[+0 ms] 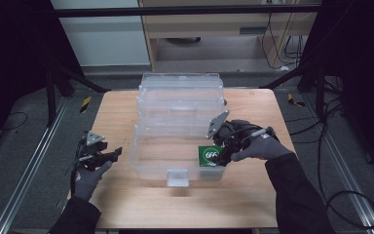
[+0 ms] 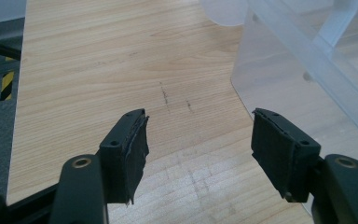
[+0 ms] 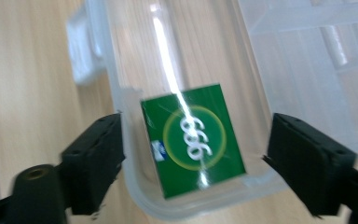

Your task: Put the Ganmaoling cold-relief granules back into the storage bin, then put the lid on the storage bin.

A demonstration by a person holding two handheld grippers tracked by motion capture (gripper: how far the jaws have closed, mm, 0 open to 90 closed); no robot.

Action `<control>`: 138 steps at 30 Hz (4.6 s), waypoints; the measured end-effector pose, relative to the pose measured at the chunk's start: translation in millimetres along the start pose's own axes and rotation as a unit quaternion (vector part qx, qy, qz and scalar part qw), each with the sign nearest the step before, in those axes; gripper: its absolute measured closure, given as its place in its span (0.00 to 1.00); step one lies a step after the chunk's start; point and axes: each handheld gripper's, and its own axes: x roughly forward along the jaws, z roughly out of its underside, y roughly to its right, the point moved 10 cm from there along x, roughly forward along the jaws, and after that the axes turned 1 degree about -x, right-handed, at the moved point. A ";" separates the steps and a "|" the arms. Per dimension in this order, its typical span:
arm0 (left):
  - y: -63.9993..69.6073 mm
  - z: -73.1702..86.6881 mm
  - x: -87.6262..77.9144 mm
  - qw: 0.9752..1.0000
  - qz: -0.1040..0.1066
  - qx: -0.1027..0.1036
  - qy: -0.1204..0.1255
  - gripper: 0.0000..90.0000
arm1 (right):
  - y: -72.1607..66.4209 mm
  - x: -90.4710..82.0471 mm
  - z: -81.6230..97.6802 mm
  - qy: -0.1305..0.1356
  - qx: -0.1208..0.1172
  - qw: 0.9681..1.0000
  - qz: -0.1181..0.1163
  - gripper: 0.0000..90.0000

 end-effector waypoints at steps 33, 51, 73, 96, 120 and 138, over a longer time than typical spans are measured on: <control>-1.5 -1.1 0.6 1.000 -0.004 -0.002 0.000 0.39 | -27.3 29.5 -18.1 0.026 0.032 0.998 -0.056 0.25; 0.5 -1.7 -0.3 1.000 -0.003 0.002 0.002 0.39 | -47.8 57.9 -24.7 -0.005 0.012 0.996 -0.086 0.49; -0.3 -2.8 -2.5 1.000 -0.002 0.003 0.004 0.39 | -57.8 77.3 -22.8 -0.032 0.020 0.993 -0.109 0.64; 1.4 -8.6 -6.6 1.000 0.000 0.007 0.012 0.39 | -58.3 79.1 -24.1 -0.061 0.022 0.991 -0.116 0.66; 0.9 -11.1 -9.6 1.000 0.002 0.007 0.018 0.39 | -66.1 84.6 -24.3 -0.065 0.024 0.989 -0.133 0.71; 7.1 -68.3 -48.4 0.995 0.032 0.064 0.066 0.40 | -66.0 84.4 -25.3 -0.044 0.035 0.991 -0.123 0.71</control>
